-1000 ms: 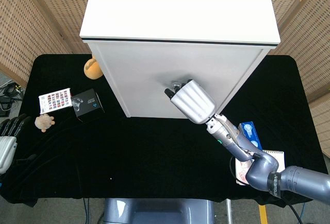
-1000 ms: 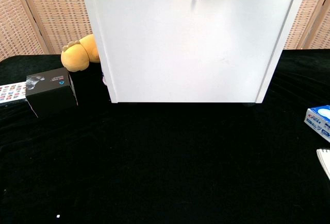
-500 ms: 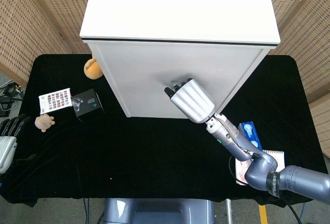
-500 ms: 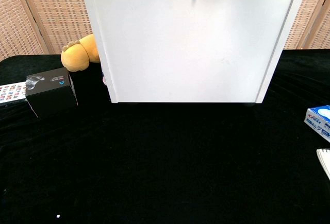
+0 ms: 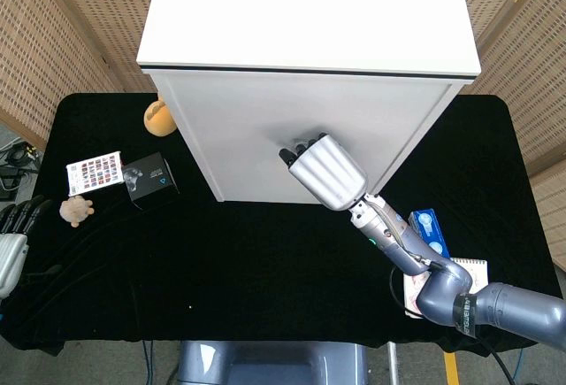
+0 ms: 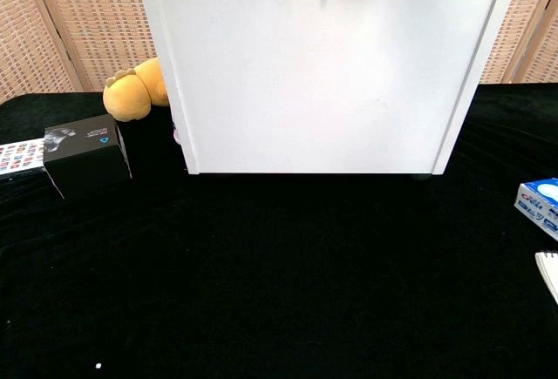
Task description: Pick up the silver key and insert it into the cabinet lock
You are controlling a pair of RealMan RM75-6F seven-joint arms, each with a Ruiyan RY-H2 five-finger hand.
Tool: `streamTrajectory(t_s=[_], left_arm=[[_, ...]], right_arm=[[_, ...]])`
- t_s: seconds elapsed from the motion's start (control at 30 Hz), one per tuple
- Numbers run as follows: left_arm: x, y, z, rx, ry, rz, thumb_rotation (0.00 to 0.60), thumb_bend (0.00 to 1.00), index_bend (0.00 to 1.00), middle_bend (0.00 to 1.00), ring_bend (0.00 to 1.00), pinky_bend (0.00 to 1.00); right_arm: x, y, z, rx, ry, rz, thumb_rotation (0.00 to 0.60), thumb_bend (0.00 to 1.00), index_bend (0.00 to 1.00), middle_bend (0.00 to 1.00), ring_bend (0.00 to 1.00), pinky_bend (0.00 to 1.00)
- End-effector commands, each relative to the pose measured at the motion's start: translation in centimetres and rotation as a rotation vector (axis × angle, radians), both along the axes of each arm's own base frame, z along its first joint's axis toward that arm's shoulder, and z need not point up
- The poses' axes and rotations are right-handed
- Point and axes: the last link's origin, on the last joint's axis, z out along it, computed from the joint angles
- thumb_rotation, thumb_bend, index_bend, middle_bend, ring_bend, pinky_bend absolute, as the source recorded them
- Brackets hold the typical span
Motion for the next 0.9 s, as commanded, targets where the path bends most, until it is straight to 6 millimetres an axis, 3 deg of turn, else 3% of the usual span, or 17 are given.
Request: streamTrajectory(t_s=[0.03, 0.33, 0.57, 0.9], left_arm=[[0.0, 0.0, 0.0, 0.001, 0.000, 0.000, 0.600, 0.00, 0.00, 0.00, 0.00, 0.00], [0.0, 0.0, 0.0, 0.000, 0.000, 0.001, 0.600, 0.00, 0.00, 0.00, 0.00, 0.00], [0.0, 0.0, 0.0, 0.001, 0.000, 0.002, 0.600, 0.00, 0.00, 0.00, 0.00, 0.00], [0.0, 0.0, 0.0, 0.001, -0.002, 0.000, 0.600, 0.00, 0.00, 0.00, 0.00, 0.00]], right_arm=[[0.1, -0.1, -0.1, -0.004, 0.002, -0.004, 0.600, 0.63, 0.68, 0.89, 0.94, 1.00], [0.3, -0.4, 0.3, -0.032, -0.010, -0.012, 0.600, 0.59, 0.67, 0.89, 0.94, 1.00], [0.8, -0.2, 0.6, -0.064, -0.047, 0.005, 0.600, 0.35, 0.65, 0.90, 0.94, 1.00], [1.1, 0.3, 1.5, -0.078, -0.086, 0.024, 0.600, 0.33, 0.67, 0.90, 0.95, 1.00]])
